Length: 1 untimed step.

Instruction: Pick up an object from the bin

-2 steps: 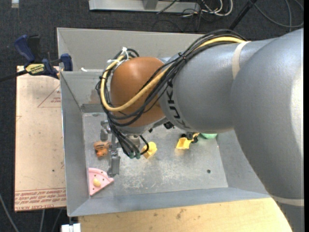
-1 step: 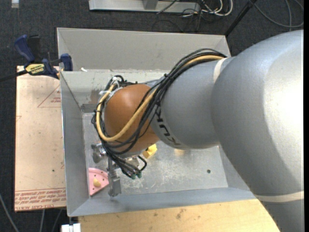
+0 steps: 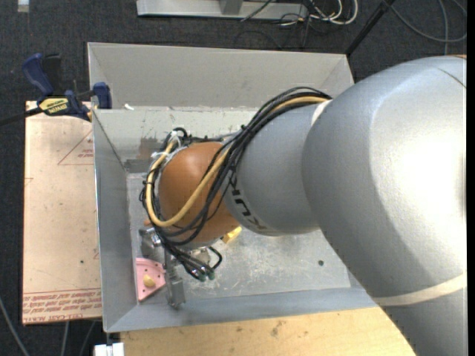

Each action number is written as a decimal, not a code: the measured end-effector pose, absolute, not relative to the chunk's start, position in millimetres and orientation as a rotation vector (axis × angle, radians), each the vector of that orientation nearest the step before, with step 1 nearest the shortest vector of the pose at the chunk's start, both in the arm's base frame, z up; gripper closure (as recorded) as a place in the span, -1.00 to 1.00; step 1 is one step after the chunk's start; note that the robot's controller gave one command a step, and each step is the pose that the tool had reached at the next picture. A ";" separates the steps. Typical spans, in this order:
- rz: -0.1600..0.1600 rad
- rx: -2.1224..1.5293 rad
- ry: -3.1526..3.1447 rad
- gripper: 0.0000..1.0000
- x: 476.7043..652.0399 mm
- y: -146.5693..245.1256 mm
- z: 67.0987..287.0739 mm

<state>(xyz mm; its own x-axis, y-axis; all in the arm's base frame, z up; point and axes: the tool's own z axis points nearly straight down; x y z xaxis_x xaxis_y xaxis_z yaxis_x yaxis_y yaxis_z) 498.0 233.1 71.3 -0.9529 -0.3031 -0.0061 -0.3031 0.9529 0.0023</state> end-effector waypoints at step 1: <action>0.003 -1.039 2.965 1.00 486.2 241.4 69.5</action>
Offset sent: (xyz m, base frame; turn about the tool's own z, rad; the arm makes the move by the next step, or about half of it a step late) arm 0.0000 0.0000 0.0000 0.0000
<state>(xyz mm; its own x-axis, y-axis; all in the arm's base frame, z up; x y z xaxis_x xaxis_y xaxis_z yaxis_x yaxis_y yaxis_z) 486.2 241.4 69.5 -0.7811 -0.6244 -0.0003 -0.6244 0.7811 0.0017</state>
